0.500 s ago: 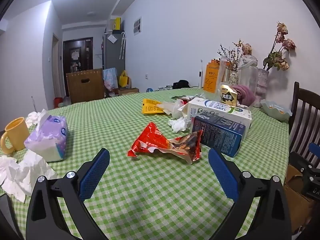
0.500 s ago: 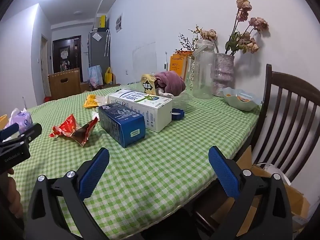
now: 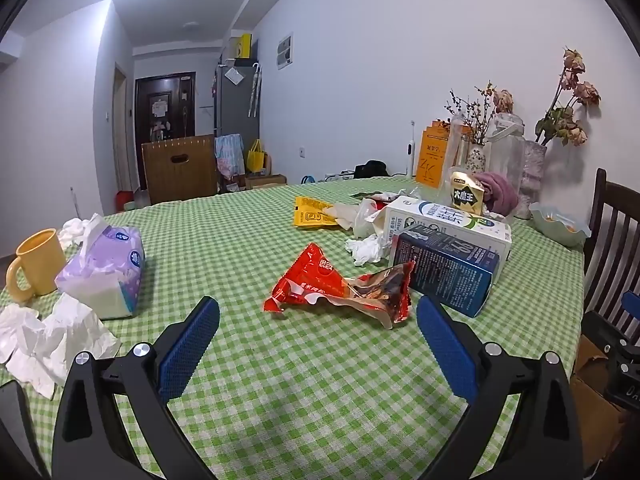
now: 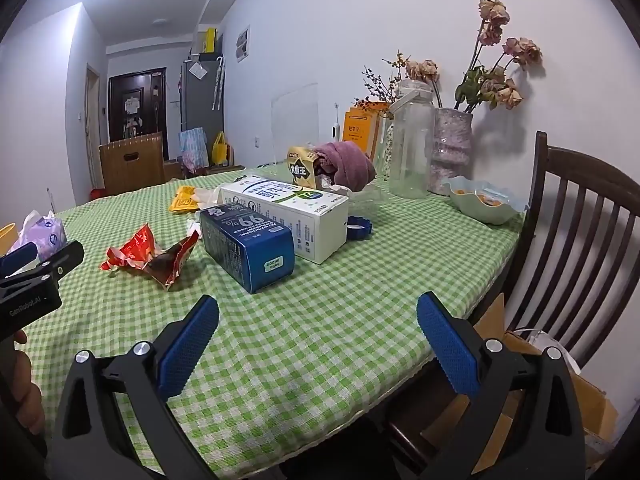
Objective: Collect trash
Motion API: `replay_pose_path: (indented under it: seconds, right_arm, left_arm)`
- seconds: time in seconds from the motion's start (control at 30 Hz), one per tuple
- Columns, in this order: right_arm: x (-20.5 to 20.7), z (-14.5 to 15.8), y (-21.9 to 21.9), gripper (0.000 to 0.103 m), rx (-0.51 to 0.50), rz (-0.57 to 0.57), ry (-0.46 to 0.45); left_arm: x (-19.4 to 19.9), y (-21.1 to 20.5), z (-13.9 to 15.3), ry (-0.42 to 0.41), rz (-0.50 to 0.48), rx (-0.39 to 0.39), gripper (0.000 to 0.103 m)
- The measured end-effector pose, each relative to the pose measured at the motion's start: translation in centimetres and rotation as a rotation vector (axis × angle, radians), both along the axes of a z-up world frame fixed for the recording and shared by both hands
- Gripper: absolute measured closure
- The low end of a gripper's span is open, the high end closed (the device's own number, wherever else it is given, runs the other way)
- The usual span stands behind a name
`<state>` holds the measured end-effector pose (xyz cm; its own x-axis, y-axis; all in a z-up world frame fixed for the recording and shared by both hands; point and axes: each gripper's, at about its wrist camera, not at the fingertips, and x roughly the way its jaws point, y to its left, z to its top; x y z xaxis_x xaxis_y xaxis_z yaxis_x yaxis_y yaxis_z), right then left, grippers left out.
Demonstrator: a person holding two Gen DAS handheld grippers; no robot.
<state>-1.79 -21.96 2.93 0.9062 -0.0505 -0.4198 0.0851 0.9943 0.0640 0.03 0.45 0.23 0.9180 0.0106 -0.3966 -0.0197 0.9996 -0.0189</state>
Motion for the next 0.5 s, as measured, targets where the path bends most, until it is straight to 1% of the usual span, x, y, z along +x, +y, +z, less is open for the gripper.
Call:
replay_pose_path:
  seconds: [0.5]
  right_arm:
    - [-0.05,-0.21,-0.04,0.008,-0.001,-0.002,0.004]
  left_arm:
    - [-0.05,-0.14,-0.16,-0.002,-0.005,0.004,0.007]
